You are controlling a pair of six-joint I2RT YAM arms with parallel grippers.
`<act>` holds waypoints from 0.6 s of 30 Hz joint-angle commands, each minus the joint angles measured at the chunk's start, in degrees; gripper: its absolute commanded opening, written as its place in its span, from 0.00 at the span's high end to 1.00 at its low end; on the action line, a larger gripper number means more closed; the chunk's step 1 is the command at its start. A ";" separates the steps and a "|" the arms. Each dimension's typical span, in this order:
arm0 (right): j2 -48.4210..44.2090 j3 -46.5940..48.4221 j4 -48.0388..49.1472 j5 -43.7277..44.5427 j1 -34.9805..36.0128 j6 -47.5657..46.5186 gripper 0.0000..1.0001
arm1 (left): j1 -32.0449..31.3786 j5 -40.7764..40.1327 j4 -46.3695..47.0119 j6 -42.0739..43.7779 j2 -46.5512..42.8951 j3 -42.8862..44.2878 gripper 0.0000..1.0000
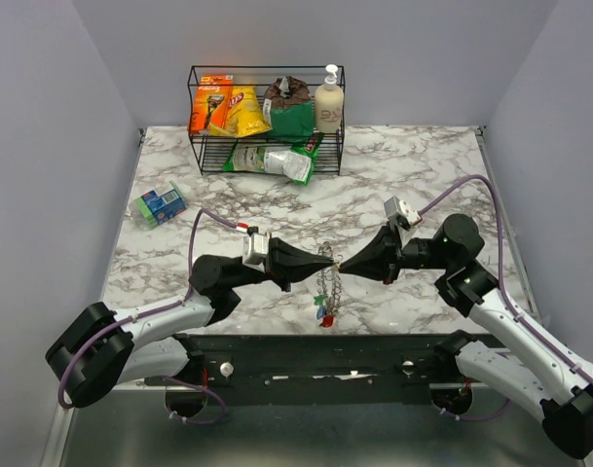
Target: Put the keys on the keyring
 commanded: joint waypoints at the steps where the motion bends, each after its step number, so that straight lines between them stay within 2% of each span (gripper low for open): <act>1: 1.23 -1.66 1.84 -1.13 0.07 -0.61 0.99 | 0.03 0.32 15.45 -0.88 -0.26 2.77 1.00; 10: 3.34 -1.93 4.13 -1.66 0.07 0.09 0.99 | 0.03 2.51 18.09 -2.99 1.84 3.91 1.00; 18: 3.52 -1.05 4.40 0.27 0.07 0.71 0.98 | 0.03 3.92 15.81 -1.95 2.03 4.00 1.00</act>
